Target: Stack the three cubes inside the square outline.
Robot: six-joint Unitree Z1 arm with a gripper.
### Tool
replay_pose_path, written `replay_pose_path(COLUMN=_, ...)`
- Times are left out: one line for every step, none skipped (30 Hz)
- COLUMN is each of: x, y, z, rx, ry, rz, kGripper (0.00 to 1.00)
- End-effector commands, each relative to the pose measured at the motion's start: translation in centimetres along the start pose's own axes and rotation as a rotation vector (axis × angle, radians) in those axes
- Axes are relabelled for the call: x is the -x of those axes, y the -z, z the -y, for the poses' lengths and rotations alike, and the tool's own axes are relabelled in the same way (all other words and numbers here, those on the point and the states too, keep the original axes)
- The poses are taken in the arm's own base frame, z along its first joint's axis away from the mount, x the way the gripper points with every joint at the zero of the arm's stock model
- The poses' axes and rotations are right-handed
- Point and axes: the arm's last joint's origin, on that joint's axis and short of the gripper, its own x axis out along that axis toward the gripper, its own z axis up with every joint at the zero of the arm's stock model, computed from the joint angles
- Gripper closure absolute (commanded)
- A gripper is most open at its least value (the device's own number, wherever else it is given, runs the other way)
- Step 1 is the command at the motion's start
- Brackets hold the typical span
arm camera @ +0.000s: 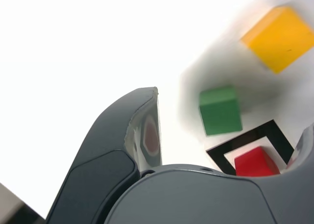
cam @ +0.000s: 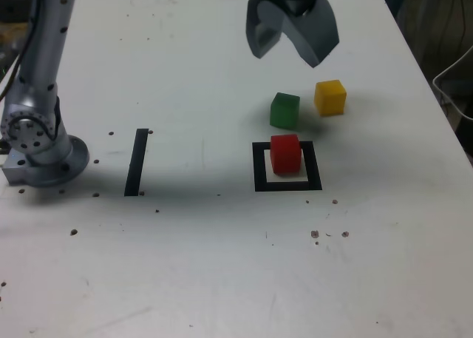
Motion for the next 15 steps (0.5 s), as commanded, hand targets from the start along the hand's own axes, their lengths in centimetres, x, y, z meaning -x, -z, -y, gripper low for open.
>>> replay_pose_path(x=-0.5, y=-0.7, z=-0.4, rx=-0.053, ry=-0.018, rz=0.008, kGripper=0.0)
replay_pose_path(x=-0.7, y=-0.9, z=-0.5, rx=-0.078, ry=-0.027, rz=0.012, kGripper=0.0)
replay_pose_path(x=-0.9, y=-1.1, z=-0.6, rx=-0.1, ry=-0.034, rz=0.016, kGripper=0.0)
replay_pose_path(x=-1.0, y=-1.3, z=-0.7, rx=-0.119, ry=-0.042, rz=0.019, kGripper=0.01)
replay_pose_path(x=-1.2, y=-1.4, z=-0.7, rx=-0.135, ry=-0.05, rz=0.021, kGripper=0.01)
replay_pose_path(x=-1.2, y=-1.5, z=-0.7, rx=-0.148, ry=-0.059, rz=0.024, kGripper=0.01)
replay_pose_path(x=-1.3, y=-1.7, z=-0.7, rx=-0.159, ry=-0.068, rz=0.026, kGripper=0.01)
replay_pose_path(x=-1.4, y=-1.8, z=-0.8, rx=-0.167, ry=-0.076, rz=0.026, kGripper=0.01)
replay_pose_path(x=-1.6, y=-1.9, z=-0.8, rx=-0.175, ry=-0.082, rz=0.025, kGripper=0.01)
replay_pose_path(x=-1.8, y=-2.1, z=-0.9, rx=-0.181, ry=-0.085, rz=0.023, kGripper=0.01)
replay_pose_path(x=-2.0, y=-2.2, z=-1.0, rx=-0.186, ry=-0.086, rz=0.019, kGripper=0.01)
replay_pose_path(x=-2.3, y=-2.4, z=-1.1, rx=-0.192, ry=-0.084, rz=0.014, kGripper=0.01)
replay_pose_path(x=-2.7, y=-2.5, z=-1.2, rx=-0.198, ry=-0.08, rz=0.009, kGripper=0.01)
replay_pose_path(x=-3.0, y=-2.7, z=-1.3, rx=-0.203, ry=-0.075, rz=0.005, kGripper=0.01)
replay_pose_path(x=-3.4, y=-3.0, z=-1.4, rx=-0.208, ry=-0.07, rz=0.001, kGripper=0.01)
